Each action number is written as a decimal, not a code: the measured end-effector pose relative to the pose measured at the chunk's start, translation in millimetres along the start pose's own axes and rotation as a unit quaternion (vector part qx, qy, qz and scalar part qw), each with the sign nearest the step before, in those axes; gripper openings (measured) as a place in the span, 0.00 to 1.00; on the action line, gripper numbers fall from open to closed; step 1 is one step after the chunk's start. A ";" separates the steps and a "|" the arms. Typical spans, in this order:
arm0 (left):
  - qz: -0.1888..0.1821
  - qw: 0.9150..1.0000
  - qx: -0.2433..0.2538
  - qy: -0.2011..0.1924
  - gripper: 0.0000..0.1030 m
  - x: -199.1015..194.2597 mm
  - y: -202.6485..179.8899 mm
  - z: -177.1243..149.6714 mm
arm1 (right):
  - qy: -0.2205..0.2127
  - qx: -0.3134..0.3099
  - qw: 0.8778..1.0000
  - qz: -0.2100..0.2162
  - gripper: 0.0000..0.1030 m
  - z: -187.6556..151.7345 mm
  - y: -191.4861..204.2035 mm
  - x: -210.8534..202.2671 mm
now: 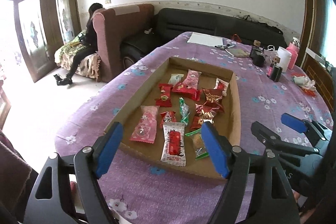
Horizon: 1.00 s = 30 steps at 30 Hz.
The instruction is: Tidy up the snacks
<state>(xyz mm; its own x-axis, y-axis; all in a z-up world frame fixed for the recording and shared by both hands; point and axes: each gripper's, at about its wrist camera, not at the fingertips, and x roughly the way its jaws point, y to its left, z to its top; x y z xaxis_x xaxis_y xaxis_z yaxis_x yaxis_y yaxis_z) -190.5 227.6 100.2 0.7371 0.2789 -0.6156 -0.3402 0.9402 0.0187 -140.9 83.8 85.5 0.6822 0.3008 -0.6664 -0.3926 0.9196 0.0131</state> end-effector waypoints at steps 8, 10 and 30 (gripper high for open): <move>0.021 1.000 0.002 0.004 0.75 -2.1 -3.3 -4.9 | -0.003 0.002 1.000 -0.018 0.78 -15.0 0.3 -9.1; 0.021 1.000 0.003 0.007 0.75 -1.6 -4.0 -5.9 | -0.003 0.000 1.000 -0.023 0.78 -20.4 1.9 -10.5; 0.024 0.999 0.007 0.025 0.75 3.3 -10.2 -13.8 | 0.003 -0.003 0.999 -0.032 0.80 -39.6 9.0 -12.9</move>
<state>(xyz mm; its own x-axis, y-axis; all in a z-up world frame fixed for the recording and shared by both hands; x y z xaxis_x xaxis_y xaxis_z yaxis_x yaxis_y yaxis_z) -192.7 216.2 87.1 0.6902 0.3137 -0.6521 -0.3660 0.9287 0.0594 -177.7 78.2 64.7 0.7018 0.2397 -0.6709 -0.3522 0.9353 -0.0343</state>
